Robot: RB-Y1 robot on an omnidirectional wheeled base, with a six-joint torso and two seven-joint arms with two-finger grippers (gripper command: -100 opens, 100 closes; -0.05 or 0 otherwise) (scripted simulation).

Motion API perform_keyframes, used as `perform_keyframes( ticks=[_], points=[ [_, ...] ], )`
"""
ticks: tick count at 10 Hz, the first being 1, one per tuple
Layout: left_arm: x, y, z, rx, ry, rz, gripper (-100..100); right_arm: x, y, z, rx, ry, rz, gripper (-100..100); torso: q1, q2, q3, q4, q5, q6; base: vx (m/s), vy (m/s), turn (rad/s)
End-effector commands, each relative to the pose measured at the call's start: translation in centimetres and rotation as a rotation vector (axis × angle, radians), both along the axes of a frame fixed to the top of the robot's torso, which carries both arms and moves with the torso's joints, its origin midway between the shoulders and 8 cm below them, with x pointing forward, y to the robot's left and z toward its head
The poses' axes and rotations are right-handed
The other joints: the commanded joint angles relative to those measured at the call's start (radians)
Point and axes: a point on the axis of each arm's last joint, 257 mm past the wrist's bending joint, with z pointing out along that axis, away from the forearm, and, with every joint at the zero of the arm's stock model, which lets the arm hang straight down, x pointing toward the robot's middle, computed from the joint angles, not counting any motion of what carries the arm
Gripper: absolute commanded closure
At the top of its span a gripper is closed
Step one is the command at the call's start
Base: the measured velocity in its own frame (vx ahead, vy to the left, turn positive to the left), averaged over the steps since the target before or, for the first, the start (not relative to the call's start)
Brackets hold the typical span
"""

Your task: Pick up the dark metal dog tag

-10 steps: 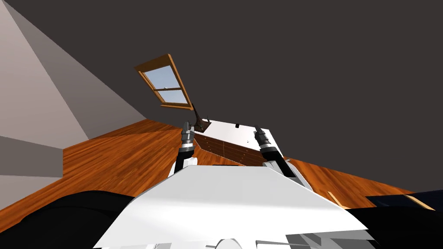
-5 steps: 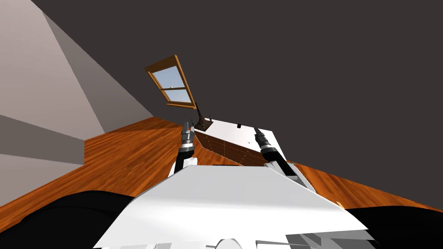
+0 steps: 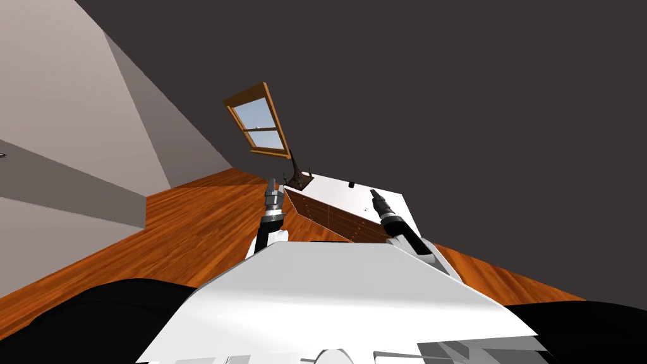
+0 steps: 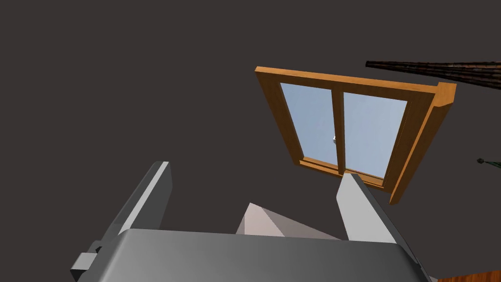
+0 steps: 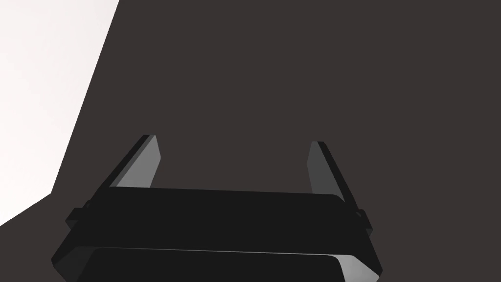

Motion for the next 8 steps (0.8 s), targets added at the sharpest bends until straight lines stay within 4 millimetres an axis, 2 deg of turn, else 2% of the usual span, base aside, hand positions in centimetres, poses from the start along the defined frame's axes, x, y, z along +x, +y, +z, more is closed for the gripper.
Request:
perform_keyframes(
  ticks=[1,2,5,7,8],
  points=[
    [0.0,0.0,0.0,0.000,0.000,0.000,0,-0.2,-0.5,-1.1,-0.010,0.048,-0.011,-100,0.000,0.000,0.000,0.000,0.000,0.000,-0.016,-0.041,0.147],
    [0.0,0.0,0.0,0.000,0.000,0.000,0,-0.2,-0.5,-1.3,-0.010,0.055,-0.012,-100,0.000,0.000,0.000,0.000,0.000,0.001,-0.007,-0.023,-0.023],
    [0.0,0.0,0.0,0.000,0.000,0.000,0,-1.0,-2.0,-4.4,-0.045,0.167,-0.036,-100,-0.001,0.000,0.000,0.000,0.000,0.001,-0.015,-0.042,0.203],
    [0.0,0.0,0.0,0.000,0.000,0.000,0,-1.3,-2.2,-5.4,-0.045,0.208,-0.044,-100,-0.001,0.000,0.000,0.000,0.000,0.001,-0.010,-0.038,0.066],
    [0.0,0.0,0.0,0.000,0.000,0.000,0,-1.8,-3.0,-6.7,-0.062,0.259,-0.054,-100,0.000,0.000,0.000,0.000,0.000,0.001,-0.020,-0.033,0.262]
  ],
)
